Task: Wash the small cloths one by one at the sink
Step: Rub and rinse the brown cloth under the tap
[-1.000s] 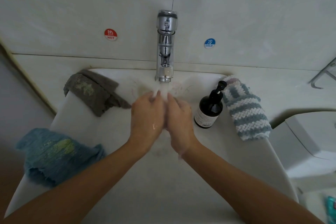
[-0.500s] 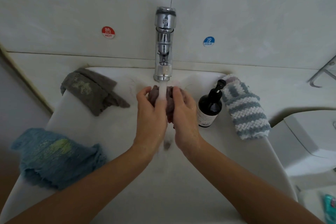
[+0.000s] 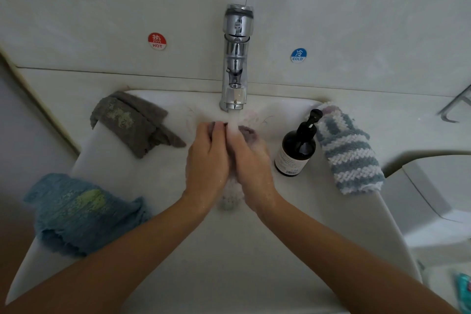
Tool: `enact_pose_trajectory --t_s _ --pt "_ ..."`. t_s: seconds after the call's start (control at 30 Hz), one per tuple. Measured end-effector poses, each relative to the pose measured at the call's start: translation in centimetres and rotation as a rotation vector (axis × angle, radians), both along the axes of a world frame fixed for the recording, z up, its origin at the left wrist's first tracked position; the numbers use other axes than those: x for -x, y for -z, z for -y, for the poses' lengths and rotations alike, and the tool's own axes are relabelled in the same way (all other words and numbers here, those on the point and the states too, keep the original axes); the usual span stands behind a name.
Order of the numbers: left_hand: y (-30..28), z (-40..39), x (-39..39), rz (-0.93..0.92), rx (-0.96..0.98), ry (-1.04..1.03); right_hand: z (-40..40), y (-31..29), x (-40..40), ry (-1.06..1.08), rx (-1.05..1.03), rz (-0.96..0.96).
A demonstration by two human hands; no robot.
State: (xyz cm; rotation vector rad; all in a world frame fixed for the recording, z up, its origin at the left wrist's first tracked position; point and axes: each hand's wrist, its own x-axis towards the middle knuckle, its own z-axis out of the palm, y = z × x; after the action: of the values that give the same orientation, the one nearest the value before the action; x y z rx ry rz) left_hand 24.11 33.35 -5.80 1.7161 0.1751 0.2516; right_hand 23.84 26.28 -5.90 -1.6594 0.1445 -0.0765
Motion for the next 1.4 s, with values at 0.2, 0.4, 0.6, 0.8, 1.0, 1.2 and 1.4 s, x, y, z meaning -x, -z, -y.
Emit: enact_pose_trajectory --t_s 0.2,0.4,0.6,0.8,1.0,1.2,1.4 --pt "0.1 -0.1 -0.6 -0.071 -0.109 0.081 0.2 -0.2 0.1 0.049 -0.044 -0.127" --pt "-0.3 -0.3 -1.0 -0.148 0.027 0.083 0.2 -0.5 -0.1 0.052 -0.120 -0.173" --pt "-0.3 -0.2 -0.2 -0.059 0.004 0.065 0.3 -0.3 -0.2 0.097 -0.103 -0.075" --pt "-0.6 0.6 0.9 -0.179 0.162 0.103 0.8 -0.7 0.1 0.139 -0.263 -0.046" --pt "-0.1 0.4 0.6 -0.085 0.109 -0.015 0.9 -1.0 0.0 0.114 -0.266 -0.041" --pt "-0.9 1.1 1.1 -0.141 0.025 0.030 0.0 -0.4 0.6 0.101 -0.262 -0.040" --pt "-0.5 0.4 0.5 -0.115 0.048 0.026 0.1 -0.8 0.5 0.035 -0.269 -0.083"
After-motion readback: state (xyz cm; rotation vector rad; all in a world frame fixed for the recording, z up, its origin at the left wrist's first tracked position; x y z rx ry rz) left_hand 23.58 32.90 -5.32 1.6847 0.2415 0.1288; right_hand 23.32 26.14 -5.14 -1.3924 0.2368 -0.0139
